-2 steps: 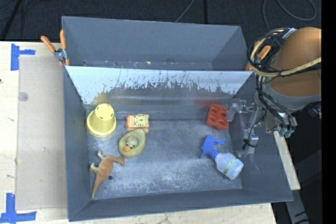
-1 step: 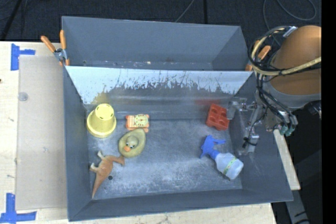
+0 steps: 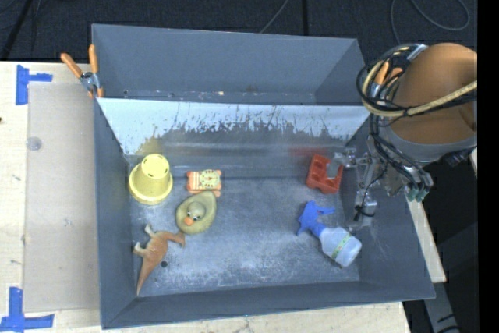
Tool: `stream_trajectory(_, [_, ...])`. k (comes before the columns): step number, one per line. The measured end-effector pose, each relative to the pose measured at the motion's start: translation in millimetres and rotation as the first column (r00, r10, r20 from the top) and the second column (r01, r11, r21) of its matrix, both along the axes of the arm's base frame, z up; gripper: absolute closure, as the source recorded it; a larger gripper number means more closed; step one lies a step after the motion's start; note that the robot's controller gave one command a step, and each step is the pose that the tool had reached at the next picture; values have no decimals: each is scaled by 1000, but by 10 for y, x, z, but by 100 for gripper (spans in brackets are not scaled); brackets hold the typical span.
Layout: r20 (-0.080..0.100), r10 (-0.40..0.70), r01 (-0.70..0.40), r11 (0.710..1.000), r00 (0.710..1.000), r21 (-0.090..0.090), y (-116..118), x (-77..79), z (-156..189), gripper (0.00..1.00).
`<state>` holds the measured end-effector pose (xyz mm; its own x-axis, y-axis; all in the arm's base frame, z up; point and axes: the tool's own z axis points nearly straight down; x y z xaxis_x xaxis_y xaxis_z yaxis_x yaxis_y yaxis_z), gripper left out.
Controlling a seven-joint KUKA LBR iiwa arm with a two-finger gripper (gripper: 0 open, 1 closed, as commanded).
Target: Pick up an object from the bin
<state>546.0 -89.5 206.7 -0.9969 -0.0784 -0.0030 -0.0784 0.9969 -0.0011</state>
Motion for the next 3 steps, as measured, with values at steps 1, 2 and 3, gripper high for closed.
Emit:
stream_trajectory(1, [-4, 111, -111, 994, 994, 2, 110, -238, -639, 0])
stream_trajectory(2, [-3, 162, -162, 987, 987, 2, -82, -382, -1066, 0])
stream_trajectory(3, [-2, 21, -21, 1000, 1000, 3, -234, 50, -1145, 100])
